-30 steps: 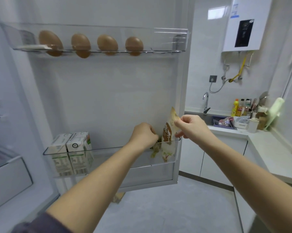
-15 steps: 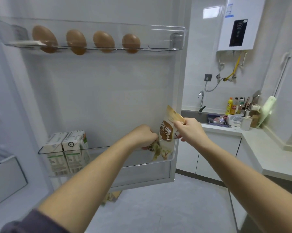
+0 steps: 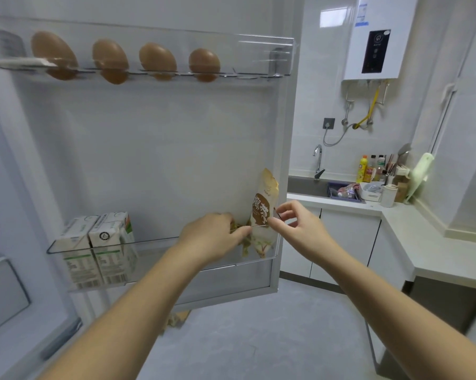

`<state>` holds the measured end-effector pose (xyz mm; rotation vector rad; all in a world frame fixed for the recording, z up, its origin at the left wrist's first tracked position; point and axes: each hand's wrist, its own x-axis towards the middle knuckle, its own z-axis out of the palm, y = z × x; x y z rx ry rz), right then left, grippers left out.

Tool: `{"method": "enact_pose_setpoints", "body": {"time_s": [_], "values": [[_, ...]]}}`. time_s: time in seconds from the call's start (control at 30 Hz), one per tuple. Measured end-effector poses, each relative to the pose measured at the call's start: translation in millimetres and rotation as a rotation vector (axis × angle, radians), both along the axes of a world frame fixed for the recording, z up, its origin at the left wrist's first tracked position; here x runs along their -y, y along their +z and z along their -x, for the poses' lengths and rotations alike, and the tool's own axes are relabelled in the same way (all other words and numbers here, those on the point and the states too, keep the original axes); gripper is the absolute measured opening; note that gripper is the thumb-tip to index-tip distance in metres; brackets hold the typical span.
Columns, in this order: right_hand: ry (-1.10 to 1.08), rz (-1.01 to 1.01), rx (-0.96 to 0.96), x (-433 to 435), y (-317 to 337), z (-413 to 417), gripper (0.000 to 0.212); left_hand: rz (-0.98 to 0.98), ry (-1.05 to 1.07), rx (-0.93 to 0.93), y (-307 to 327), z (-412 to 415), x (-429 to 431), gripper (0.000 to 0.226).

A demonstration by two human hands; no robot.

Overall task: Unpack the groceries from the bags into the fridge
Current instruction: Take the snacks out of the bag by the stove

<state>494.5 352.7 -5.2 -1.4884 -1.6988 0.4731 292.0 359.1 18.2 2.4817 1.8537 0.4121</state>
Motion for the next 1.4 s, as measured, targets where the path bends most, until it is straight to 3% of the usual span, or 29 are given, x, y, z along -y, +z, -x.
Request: {"method": "enact_pose_setpoints", "body": {"time_s": [0.2,0.43,0.57,0.77,1.03,1.17,1.27,1.4], "values": [[0.030,0.013,-0.062,1.5,-2.0,0.9,0.038,0.148,0.123,-0.022,8.2,9.3,-4.5,0.069],[0.057,0.035,-0.077,-0.1,-2.2,2.4,0.043,0.391,0.109,0.127,11.7,6.7,-15.8,0.058],[0.055,0.029,-0.060,-1.5,-1.9,1.2,0.040,0.443,0.104,0.139,11.6,-1.0,-20.0,0.049],[0.046,0.020,-0.036,-5.3,-4.0,1.1,0.041,0.462,0.090,0.122,11.8,-2.5,-23.5,0.057],[0.076,0.024,-0.046,-4.5,-5.0,1.3,0.049,0.161,0.095,0.034,3.8,-3.9,-18.1,0.048],[0.060,-0.028,-0.025,5.5,-13.5,-5.6,0.057,-0.171,0.175,0.128,-6.6,-5.6,0.9,0.048],[0.046,-0.055,-0.020,15.4,-24.8,-15.5,0.060,-0.375,0.096,0.244,-18.5,-14.5,15.8,0.057],[-0.008,-0.077,0.054,31.2,-40.1,-33.8,0.063,-0.414,0.093,0.171,-40.6,-32.6,25.3,0.074]]}}
